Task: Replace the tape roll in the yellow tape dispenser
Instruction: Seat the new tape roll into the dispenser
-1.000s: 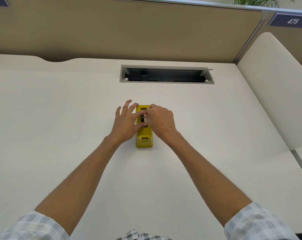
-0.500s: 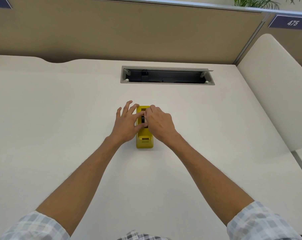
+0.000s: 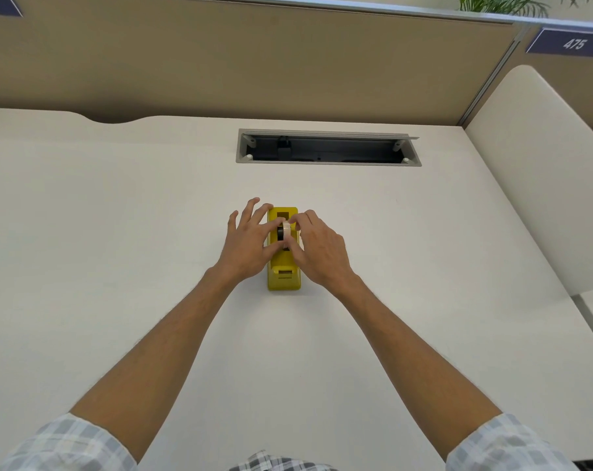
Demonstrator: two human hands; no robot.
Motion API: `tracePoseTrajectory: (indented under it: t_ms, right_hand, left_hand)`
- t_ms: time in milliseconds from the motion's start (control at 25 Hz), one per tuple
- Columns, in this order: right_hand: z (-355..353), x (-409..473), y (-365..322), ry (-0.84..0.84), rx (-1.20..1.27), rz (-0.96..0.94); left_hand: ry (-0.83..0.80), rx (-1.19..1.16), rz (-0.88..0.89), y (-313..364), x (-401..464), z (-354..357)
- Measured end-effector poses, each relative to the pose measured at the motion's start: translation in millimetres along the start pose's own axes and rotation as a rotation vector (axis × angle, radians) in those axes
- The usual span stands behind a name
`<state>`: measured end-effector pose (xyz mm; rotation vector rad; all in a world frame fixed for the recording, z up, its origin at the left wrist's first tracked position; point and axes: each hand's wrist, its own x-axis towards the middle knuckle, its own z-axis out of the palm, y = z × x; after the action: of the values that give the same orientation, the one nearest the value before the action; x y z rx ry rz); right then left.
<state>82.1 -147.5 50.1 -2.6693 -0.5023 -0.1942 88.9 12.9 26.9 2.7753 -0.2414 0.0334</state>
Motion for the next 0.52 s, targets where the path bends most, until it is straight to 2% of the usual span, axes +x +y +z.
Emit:
tracePoseTrajectory:
  t_ms: [200, 520]
  right_hand:
    - [-1.9, 6.1, -2.7, 0.054, -0.021, -0.011]
    - [-0.3, 6.2, -3.1, 0.102, -0.198, -0.175]
  left_hand:
    - [-0.003, -0.001, -0.001, 0.8, -0.1, 0.0]
    - [-0.02, -0.001, 0.003, 2.8, 0.8, -2.3]
